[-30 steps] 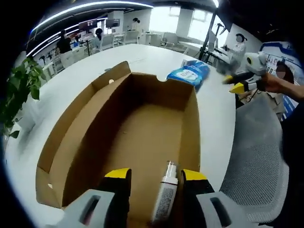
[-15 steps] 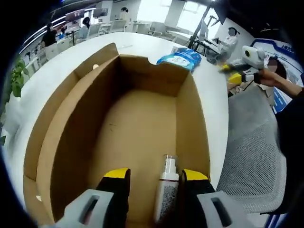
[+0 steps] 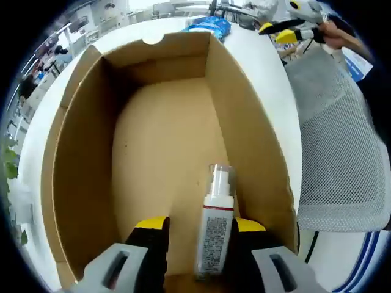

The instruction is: Operate the shoe box by opening the lid, removing the specified soft item, and placing it in the target area until the item is outside and the box remains undamaged.

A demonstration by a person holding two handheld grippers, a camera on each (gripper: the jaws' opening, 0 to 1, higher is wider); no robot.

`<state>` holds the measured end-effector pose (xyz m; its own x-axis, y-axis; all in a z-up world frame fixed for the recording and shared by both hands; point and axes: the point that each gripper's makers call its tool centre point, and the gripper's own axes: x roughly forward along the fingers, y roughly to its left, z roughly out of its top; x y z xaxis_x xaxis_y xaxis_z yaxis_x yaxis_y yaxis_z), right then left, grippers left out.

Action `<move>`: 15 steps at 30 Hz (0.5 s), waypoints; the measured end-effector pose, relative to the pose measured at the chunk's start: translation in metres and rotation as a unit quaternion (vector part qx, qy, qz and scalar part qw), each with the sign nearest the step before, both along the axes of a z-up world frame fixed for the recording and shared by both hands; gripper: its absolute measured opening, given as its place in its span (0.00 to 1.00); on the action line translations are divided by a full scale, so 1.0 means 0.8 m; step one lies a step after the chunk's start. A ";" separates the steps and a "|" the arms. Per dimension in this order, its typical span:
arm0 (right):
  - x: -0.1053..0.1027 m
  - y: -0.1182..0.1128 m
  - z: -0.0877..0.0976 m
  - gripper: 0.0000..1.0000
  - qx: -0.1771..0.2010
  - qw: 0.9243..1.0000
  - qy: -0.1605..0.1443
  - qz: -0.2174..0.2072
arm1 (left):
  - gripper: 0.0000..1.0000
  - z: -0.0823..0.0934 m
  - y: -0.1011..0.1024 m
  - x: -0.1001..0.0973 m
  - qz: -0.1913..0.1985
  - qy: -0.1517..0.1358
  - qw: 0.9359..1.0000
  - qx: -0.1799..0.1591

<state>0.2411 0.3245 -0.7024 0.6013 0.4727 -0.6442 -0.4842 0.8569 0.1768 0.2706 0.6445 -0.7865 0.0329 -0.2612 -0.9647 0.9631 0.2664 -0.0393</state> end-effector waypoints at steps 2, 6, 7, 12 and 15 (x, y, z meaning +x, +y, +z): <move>-0.001 0.001 -0.001 0.32 0.002 1.000 0.002 -0.001 | 0.39 -0.005 0.001 -0.002 -0.004 0.000 1.000 -0.001; -0.004 0.003 -0.006 0.31 0.002 1.000 0.006 0.000 | 0.34 -0.004 0.002 0.001 -0.008 -0.004 1.000 -0.006; -0.005 0.003 -0.007 0.31 0.003 1.000 0.007 0.000 | 0.32 -0.004 0.002 0.002 -0.005 -0.005 1.000 -0.008; -0.006 0.004 -0.008 0.31 0.004 1.000 0.008 0.000 | 0.24 -0.005 0.000 0.003 -0.002 -0.011 1.000 -0.011; -0.007 0.004 -0.008 0.30 0.006 1.000 0.008 -0.003 | 0.23 -0.006 -0.001 0.002 -0.005 -0.010 1.000 -0.008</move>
<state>0.2354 0.3279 -0.7089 0.5936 0.4768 -0.6483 -0.4765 0.8574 0.1943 0.2722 0.6436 -0.7912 0.0496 -0.2772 -0.9595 0.9661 0.2570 -0.0242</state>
